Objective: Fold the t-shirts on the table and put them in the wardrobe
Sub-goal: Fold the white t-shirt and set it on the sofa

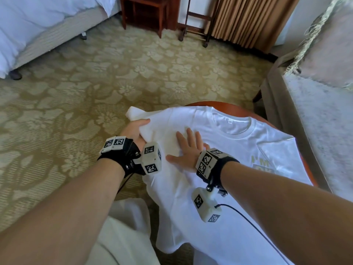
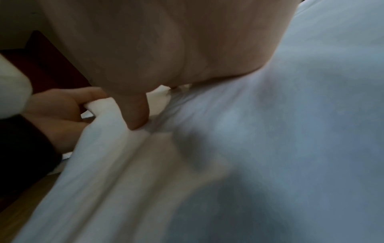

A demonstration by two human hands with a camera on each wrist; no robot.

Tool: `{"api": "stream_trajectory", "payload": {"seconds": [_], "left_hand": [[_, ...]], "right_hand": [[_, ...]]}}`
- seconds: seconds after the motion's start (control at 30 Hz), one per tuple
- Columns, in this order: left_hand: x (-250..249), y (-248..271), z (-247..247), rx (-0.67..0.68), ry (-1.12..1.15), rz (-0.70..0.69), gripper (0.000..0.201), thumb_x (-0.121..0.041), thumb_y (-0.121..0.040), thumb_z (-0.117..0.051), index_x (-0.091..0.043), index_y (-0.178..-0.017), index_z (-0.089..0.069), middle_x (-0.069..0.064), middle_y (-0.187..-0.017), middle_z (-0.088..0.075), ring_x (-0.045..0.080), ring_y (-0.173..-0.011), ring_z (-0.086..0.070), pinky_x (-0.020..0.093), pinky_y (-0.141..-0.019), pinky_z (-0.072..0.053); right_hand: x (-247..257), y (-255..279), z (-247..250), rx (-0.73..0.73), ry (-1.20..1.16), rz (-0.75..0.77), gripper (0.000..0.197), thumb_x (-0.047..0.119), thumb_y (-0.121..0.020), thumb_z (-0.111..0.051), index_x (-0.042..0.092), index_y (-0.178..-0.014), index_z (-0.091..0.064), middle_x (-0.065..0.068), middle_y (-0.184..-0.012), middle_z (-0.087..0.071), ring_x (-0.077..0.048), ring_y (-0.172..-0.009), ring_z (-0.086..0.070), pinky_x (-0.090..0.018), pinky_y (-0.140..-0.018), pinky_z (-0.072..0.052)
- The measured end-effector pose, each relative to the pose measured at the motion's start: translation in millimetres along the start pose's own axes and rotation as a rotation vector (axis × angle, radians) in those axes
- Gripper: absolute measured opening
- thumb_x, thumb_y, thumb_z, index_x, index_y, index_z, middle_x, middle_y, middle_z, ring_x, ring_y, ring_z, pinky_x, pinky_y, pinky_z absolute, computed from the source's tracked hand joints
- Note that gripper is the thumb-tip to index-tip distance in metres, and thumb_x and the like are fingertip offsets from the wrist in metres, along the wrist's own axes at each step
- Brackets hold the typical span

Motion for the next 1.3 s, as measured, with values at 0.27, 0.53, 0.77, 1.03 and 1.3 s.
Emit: {"api": "stream_trajectory", "payload": {"seconds": [0.27, 0.53, 0.77, 1.03, 1.3], "left_hand": [[-34.0, 5.6, -9.3, -0.049, -0.062, -0.256, 0.022, 0.005, -0.075, -0.073, -0.01, -0.091, -0.072, 0.011, -0.09, -0.074, 0.026, -0.077, -0.073, 0.036, -0.065, -0.058], [-37.6, 30.2, -65.9, 0.033, -0.729, -0.651, 0.03, -0.011, -0.077, -0.081, -0.024, -0.06, -0.059, -0.001, -0.07, -0.065, 0.009, -0.059, -0.052, 0.019, -0.059, -0.042], [-10.5, 46.6, -97.0, 0.338, -0.787, -0.339, 0.025, -0.017, -0.082, -0.077, -0.013, -0.107, -0.074, -0.001, -0.106, -0.072, 0.006, -0.094, -0.066, 0.018, -0.075, -0.056], [-18.4, 31.8, -50.2, 0.024, -1.092, -0.195, 0.03, -0.02, -0.07, -0.087, -0.016, -0.095, -0.071, -0.002, -0.091, -0.065, 0.013, -0.083, -0.06, 0.023, -0.066, -0.046], [-7.9, 43.1, -50.2, 0.254, -1.68, -0.093, 0.037, -0.04, -0.071, -0.084, -0.015, -0.096, -0.076, -0.003, -0.092, -0.074, 0.013, -0.085, -0.065, 0.026, -0.074, -0.054]], "right_hand": [[-1.5, -0.1, 5.3, 0.009, -0.009, 0.003, 0.096, 0.073, -0.081, -0.046, 0.04, -0.151, 0.011, 0.009, -0.155, 0.032, -0.021, -0.144, 0.029, -0.052, -0.116, 0.004], [-13.7, -8.6, 23.5, -0.079, -0.213, -0.076, 0.097, 0.053, -0.082, -0.064, 0.029, -0.154, -0.004, 0.005, -0.161, 0.013, -0.02, -0.149, 0.009, -0.052, -0.119, -0.012], [-58.9, 12.7, 62.9, -0.29, -0.64, -0.346, 0.054, 0.016, -0.092, -0.044, 0.021, -0.145, -0.033, -0.008, -0.143, -0.041, -0.028, -0.124, -0.048, -0.037, -0.097, -0.046], [-37.0, 9.1, 54.6, -0.24, -0.477, -0.193, 0.063, 0.038, -0.087, -0.064, 0.031, -0.143, -0.035, -0.005, -0.141, -0.041, -0.025, -0.121, -0.045, -0.036, -0.092, -0.043], [-23.6, 3.1, 34.7, -0.129, -0.162, -0.149, 0.061, 0.047, -0.084, -0.06, 0.038, -0.14, -0.038, 0.005, -0.157, -0.01, -0.024, -0.144, -0.003, -0.052, -0.114, -0.023]]}}
Point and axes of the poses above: each hand's wrist, its own y-axis away from the middle knuckle, its own z-axis out of the back of the hand, x = y × z, the point moved 4 cm from there along -y, towards the middle knuckle
